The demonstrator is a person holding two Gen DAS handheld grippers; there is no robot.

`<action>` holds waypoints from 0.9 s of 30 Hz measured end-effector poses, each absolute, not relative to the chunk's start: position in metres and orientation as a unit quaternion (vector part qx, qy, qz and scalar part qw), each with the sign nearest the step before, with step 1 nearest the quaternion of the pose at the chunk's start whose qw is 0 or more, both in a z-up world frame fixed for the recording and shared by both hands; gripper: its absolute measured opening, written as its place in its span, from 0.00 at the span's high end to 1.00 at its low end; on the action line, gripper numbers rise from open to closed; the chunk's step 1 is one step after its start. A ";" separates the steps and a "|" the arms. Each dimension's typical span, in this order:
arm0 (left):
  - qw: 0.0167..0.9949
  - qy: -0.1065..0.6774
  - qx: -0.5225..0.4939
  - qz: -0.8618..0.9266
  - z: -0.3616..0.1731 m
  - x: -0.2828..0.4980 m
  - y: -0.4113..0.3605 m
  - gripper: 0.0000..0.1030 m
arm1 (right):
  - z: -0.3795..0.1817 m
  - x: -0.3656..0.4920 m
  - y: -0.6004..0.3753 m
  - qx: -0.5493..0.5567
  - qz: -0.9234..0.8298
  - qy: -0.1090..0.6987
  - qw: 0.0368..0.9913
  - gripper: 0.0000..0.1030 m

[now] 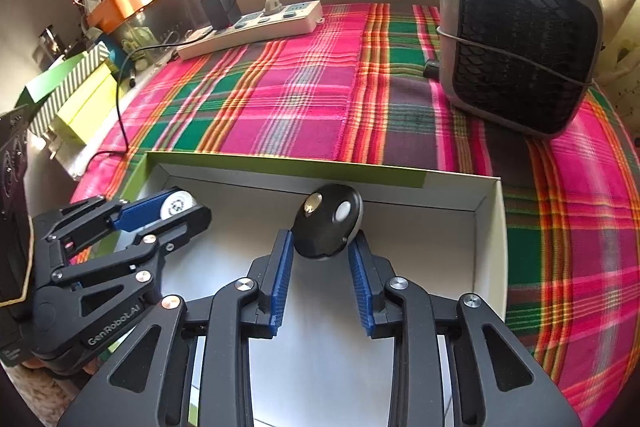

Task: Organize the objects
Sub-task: 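Lower the jar and puck into the box and open both grippers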

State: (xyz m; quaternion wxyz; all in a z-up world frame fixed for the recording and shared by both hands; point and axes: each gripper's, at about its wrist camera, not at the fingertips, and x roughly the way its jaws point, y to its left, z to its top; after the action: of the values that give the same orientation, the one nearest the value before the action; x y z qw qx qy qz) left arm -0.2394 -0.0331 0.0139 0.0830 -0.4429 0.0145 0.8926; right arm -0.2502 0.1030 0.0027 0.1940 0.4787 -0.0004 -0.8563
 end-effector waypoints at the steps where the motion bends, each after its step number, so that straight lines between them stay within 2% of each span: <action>1: 0.084 0.015 -0.443 0.893 0.014 -0.239 -0.033 0.75 | 0.003 -0.250 0.103 0.478 -0.858 0.004 0.190 0.66; 11: 0.080 0.011 -0.440 0.895 0.016 -0.233 -0.036 0.69 | 0.007 -0.244 0.100 0.469 -0.865 0.023 0.177 0.57; 27: 0.071 0.014 -0.411 0.909 0.040 -0.198 -0.041 0.67 | 0.022 -0.219 0.101 0.446 -0.879 0.027 0.163 0.52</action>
State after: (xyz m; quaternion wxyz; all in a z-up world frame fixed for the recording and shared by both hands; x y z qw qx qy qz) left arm -0.1981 -0.0406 0.0395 0.0714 -0.4107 0.0139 0.9089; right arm -0.2195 0.1007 0.0220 0.1634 0.4461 0.0274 -0.8795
